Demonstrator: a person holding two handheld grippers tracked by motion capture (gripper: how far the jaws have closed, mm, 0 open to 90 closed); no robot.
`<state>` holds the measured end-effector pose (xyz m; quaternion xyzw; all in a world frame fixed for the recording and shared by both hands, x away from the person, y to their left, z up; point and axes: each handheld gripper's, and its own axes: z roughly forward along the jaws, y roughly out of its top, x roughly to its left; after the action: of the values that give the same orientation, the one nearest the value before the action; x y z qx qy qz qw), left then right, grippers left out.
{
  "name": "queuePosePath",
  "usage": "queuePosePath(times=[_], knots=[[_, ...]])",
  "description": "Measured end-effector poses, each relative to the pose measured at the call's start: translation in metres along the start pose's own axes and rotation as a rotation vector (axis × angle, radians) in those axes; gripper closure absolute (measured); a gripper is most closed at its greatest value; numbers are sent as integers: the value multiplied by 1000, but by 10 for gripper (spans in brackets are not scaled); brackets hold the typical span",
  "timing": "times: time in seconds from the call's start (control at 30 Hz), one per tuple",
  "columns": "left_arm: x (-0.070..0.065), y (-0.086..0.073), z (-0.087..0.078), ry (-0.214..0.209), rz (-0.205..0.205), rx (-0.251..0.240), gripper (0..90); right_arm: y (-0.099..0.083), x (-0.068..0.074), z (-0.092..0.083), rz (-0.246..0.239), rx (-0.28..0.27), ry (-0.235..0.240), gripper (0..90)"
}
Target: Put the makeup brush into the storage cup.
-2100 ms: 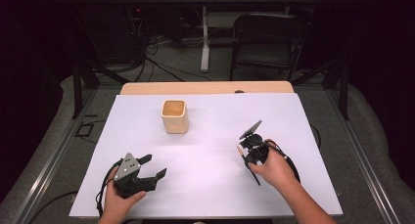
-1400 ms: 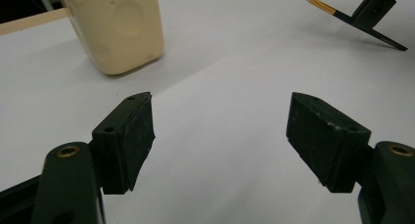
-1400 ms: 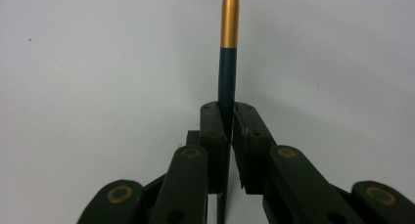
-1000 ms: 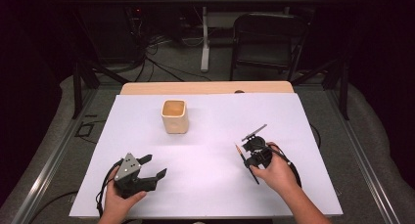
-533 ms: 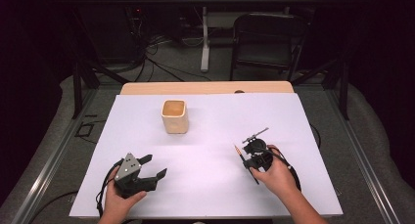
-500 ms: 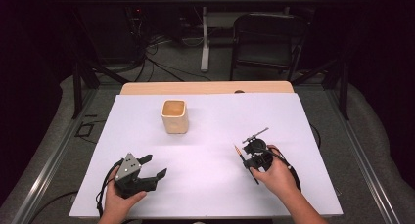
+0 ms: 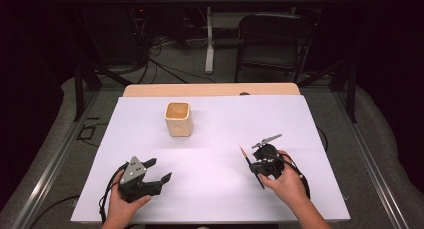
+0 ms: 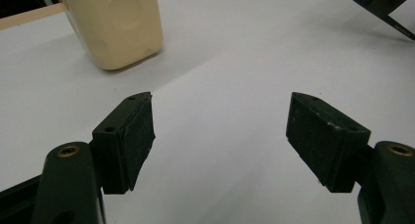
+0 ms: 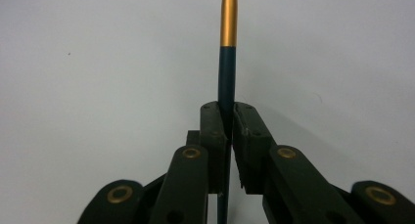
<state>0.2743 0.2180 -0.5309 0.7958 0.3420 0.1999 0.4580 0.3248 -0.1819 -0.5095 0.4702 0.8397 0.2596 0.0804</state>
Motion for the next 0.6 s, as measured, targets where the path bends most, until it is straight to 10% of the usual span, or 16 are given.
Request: queuePosePath(times=[0.3, 0.6], knots=[[0, 0, 0, 3, 0, 2, 259, -1, -1, -4, 5, -11, 5, 834], [0, 0, 2, -2, -9, 1, 259, -7, -6, -19, 26, -140, 36, 833]])
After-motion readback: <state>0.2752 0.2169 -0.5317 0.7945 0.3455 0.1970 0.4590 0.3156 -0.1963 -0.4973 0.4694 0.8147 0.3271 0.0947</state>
